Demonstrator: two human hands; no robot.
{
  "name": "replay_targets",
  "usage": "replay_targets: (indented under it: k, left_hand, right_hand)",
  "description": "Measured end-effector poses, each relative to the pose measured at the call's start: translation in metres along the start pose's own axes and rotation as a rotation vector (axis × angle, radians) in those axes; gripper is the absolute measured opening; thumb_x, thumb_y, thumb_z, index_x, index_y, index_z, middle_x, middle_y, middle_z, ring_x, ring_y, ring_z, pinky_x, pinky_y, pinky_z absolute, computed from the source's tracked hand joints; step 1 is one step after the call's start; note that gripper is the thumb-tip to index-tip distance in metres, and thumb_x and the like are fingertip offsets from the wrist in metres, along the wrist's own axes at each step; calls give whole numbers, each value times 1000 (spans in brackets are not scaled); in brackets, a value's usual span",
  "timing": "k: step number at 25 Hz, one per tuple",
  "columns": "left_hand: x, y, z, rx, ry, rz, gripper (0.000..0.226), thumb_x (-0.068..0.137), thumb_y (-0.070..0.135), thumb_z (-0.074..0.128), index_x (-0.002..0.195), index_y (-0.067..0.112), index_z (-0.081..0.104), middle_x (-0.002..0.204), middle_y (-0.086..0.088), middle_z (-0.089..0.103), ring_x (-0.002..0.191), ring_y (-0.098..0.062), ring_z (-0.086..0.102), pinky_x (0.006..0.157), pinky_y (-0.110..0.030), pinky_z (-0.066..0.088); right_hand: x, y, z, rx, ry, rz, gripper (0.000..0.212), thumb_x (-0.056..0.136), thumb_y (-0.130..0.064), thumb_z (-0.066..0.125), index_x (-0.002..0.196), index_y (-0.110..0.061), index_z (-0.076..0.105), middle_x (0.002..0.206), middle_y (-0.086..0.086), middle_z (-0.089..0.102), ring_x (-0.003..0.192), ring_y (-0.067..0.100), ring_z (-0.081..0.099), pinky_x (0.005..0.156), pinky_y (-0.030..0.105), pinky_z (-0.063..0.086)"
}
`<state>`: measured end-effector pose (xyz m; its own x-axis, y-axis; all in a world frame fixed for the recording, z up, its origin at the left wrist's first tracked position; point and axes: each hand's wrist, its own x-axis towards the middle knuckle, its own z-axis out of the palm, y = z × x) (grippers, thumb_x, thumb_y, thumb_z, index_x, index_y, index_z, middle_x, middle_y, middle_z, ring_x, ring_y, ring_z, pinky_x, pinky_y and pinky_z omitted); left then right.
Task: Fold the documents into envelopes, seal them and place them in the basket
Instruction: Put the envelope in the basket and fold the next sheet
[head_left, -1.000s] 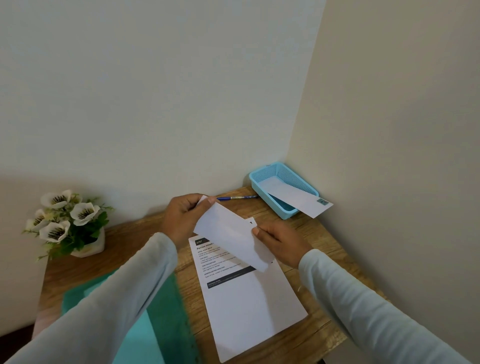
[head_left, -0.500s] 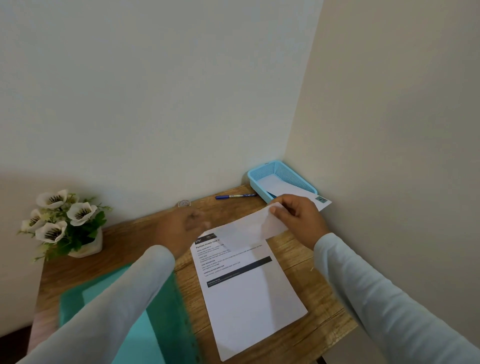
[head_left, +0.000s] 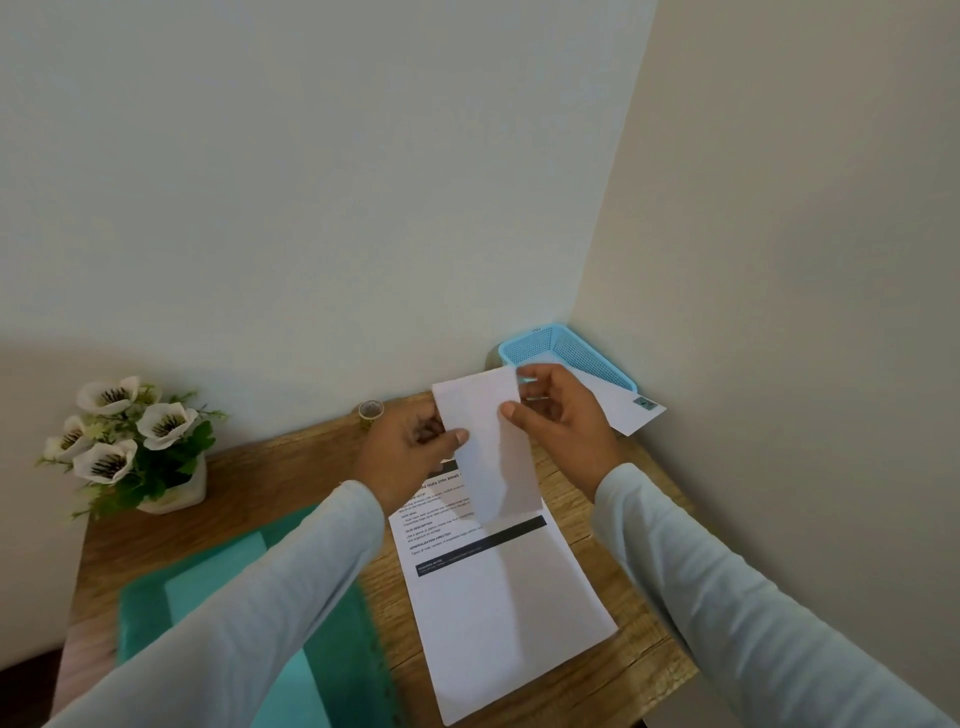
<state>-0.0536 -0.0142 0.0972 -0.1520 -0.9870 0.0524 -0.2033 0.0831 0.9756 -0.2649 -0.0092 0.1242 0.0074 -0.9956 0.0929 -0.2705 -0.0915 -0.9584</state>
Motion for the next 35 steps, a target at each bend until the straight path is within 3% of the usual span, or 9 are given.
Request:
replay_targets:
  k: [2,5,8,11,18,24,27,31,35]
  left_hand:
    - [-3,-3,0,-38,-1,-40,21,90,10,75,108,21,75,93,3,78,84,-16,73,72,-36,61]
    - [-8,-2,0,-72,26,-47,29,86,17,81,113,23,73,101,7,78,94,-14,73,81,-33,60]
    - [-4,8,-6,-121,52,-45,28,86,23,80,113,25,74,103,9,78,94,-10,73,82,-30,59]
    - [0,15,-12,3,18,-24,11,91,28,75,101,26,79,95,7,78,87,-14,73,78,-38,61]
    - [-2,9,-11,5,43,-43,9,93,30,72,97,27,80,91,4,78,85,-22,73,72,-38,61]
    - [-2,2,-23,-91,194,-92,11,95,26,69,92,24,80,90,2,77,82,-17,68,70,-31,57]
    - [-2,-6,-33,-208,283,-172,14,96,26,68,101,17,78,96,-2,76,85,-20,66,70,-30,55]
    - [-1,-31,-32,-305,348,-306,17,96,27,68,104,15,77,98,-3,76,86,-22,64,72,-33,53]
    - [1,-60,-24,-171,284,-381,8,96,16,69,97,17,77,97,-6,76,88,-28,69,75,-40,58]
  right_hand:
    - [-1,8,3,-61,-28,20,7,98,-28,68,102,-23,69,102,-3,72,97,18,68,89,39,61]
    - [-1,13,7,-164,-61,1,19,102,-28,62,89,-17,68,93,2,72,86,20,65,86,49,57]
    - [1,9,10,-317,-142,-69,19,102,-31,60,90,-19,68,91,-1,70,86,17,63,82,43,57]
    - [0,4,16,-402,-224,-127,20,102,-32,59,89,-19,66,88,-3,69,83,13,62,79,38,55]
    - [-4,4,24,-454,-295,-113,30,106,-36,52,89,-14,65,86,3,68,80,16,61,77,43,53]
    - [-2,22,9,-526,-301,-70,41,105,-35,51,71,-13,53,73,11,57,68,19,49,67,44,46]
    - [-7,35,-4,-509,-292,7,36,105,-32,53,77,-11,62,77,6,61,74,16,54,72,38,48]
    - [-13,54,-13,-442,-270,118,28,104,-30,57,77,-26,63,85,-7,69,85,16,69,85,40,61]
    - [-9,73,-20,-441,-152,201,19,101,-23,62,83,-22,66,91,-2,70,88,19,68,86,40,61]
